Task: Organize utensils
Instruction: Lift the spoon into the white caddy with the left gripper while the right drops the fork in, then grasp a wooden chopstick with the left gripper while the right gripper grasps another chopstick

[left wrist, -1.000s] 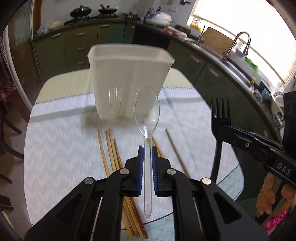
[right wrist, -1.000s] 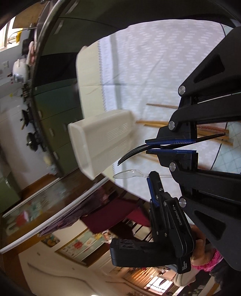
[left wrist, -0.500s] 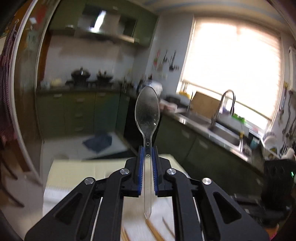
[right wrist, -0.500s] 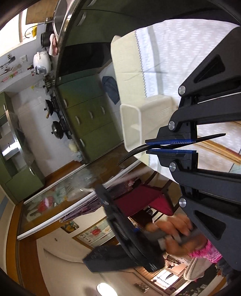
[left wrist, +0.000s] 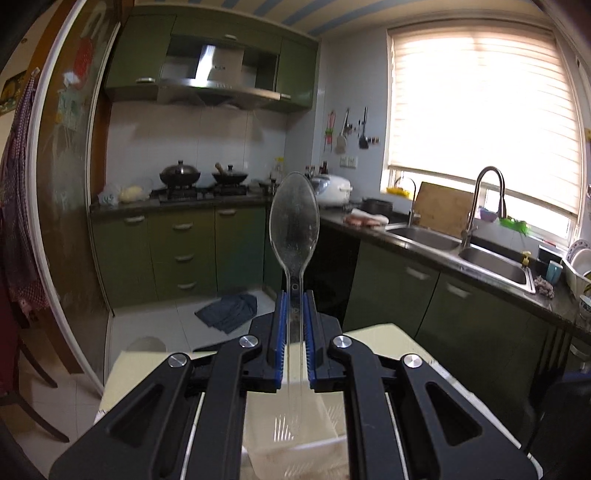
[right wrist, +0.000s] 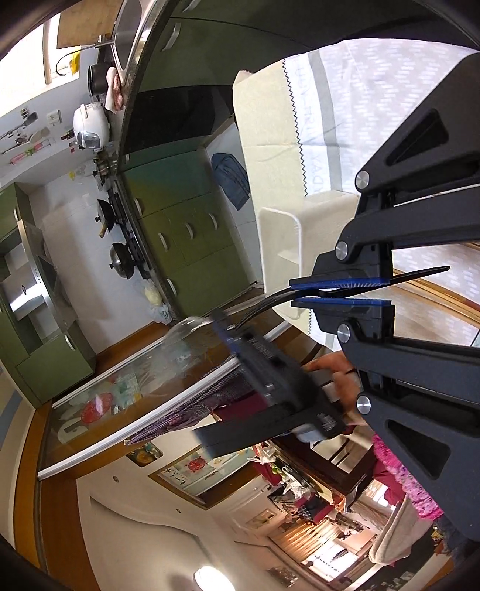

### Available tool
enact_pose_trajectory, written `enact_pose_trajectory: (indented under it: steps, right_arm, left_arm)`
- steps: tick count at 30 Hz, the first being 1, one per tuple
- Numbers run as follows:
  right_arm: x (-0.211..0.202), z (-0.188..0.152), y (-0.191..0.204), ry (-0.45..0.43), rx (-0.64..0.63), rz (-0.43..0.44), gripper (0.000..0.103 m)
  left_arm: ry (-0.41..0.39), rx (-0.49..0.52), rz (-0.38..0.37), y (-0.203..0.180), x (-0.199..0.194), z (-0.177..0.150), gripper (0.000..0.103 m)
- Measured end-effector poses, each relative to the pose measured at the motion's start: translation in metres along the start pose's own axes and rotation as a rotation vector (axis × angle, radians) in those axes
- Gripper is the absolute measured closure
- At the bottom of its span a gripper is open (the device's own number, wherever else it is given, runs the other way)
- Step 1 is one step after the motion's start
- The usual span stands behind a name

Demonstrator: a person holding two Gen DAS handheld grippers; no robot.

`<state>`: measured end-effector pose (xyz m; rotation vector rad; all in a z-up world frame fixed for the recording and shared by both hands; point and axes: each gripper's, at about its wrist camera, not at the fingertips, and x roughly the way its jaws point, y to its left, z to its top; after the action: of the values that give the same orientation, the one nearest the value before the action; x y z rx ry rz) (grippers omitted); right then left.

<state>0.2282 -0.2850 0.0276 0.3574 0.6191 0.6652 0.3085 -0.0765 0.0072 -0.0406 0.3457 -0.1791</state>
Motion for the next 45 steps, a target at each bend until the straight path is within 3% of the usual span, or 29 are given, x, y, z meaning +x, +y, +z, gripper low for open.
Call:
enact_pose_trajectory:
  steps: [2, 4, 5, 14, 18, 24, 27, 29, 31, 32, 36, 40, 45]
  right_arm:
    - [0.002, 0.004, 0.002, -0.012, -0.007, 0.0, 0.097]
    - [0.004, 0.013, 0.006, -0.036, -0.022, -0.009, 0.097]
    - [0.006, 0.016, 0.007, -0.05, -0.029, -0.017, 0.097]
    - [0.047, 0.072, 0.019, -0.251, -0.104, -0.106, 0.097]
    - [0.075, 0.092, 0.017, -0.284, -0.116, -0.135, 0.097]
    - [0.117, 0.077, -0.005, -0.222, -0.113, -0.211, 0.097]
    - [0.128, 0.061, -0.021, -0.184, -0.092, -0.209, 0.095]
    - [0.13, 0.051, -0.024, -0.179, -0.111, -0.22, 0.083]
    - [0.129, 0.045, -0.025, -0.181, -0.127, -0.233, 0.059]
    - [0.127, 0.037, -0.026, -0.183, -0.127, -0.235, 0.056]
    - [0.111, 0.029, -0.021, -0.194, -0.145, -0.26, 0.055]
    - [0.077, 0.014, -0.01, -0.146, -0.182, -0.297, 0.06]
    - [0.052, -0.016, -0.016, 0.055, -0.213, -0.345, 0.062]
  left_arm:
    - [0.025, 0.0, 0.003, 0.001, -0.001, -0.007, 0.079]
    - [0.042, -0.01, 0.003, 0.007, -0.003, -0.016, 0.046]
    - [0.039, -0.011, 0.011, 0.009, -0.005, -0.02, 0.044]
    - [0.034, -0.011, 0.045, 0.026, -0.057, -0.027, 0.043]
    - [0.028, 0.035, 0.061, 0.027, -0.088, -0.033, 0.043]
    - [0.056, 0.072, 0.063, 0.027, -0.109, -0.046, 0.042]
    - [0.088, 0.068, 0.055, 0.029, -0.109, -0.052, 0.042]
    - [0.116, 0.061, 0.05, 0.032, -0.109, -0.058, 0.042]
    - [0.138, 0.061, 0.058, 0.033, -0.107, -0.062, 0.042]
    - [0.15, 0.063, 0.06, 0.033, -0.106, -0.064, 0.042]
    - [0.212, 0.073, 0.069, 0.031, -0.104, -0.073, 0.042]
    - [0.341, 0.06, 0.099, 0.033, -0.093, -0.089, 0.042]
    - [0.559, 0.027, 0.109, 0.036, -0.069, -0.119, 0.043]
